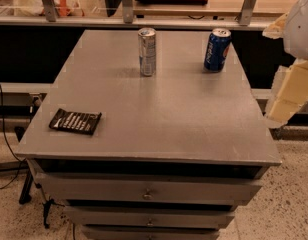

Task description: Move redbull can near rxbar chocolate

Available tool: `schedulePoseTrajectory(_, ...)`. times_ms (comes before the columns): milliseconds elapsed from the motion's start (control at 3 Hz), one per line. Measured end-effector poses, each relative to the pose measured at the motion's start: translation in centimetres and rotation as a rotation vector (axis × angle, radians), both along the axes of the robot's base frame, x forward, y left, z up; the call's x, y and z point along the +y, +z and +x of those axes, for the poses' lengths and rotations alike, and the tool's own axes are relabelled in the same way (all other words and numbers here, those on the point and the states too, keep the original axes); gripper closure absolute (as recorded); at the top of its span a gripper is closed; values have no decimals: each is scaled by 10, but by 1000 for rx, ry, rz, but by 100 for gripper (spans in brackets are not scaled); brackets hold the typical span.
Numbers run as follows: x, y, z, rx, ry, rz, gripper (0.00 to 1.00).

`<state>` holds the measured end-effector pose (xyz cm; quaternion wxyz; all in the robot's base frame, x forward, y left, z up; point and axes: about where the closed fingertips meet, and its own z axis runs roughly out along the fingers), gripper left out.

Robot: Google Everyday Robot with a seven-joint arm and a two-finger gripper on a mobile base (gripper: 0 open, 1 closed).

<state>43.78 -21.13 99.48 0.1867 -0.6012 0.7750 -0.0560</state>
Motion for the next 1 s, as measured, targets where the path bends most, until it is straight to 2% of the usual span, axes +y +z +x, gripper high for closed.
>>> schedulePoseTrajectory(333,0,0,0,0,0,0,0)
schedulePoseTrajectory(667,2,2,1,-7,0,31,0)
schedulePoseTrajectory(1000,18,-5,11,10,11,157,0)
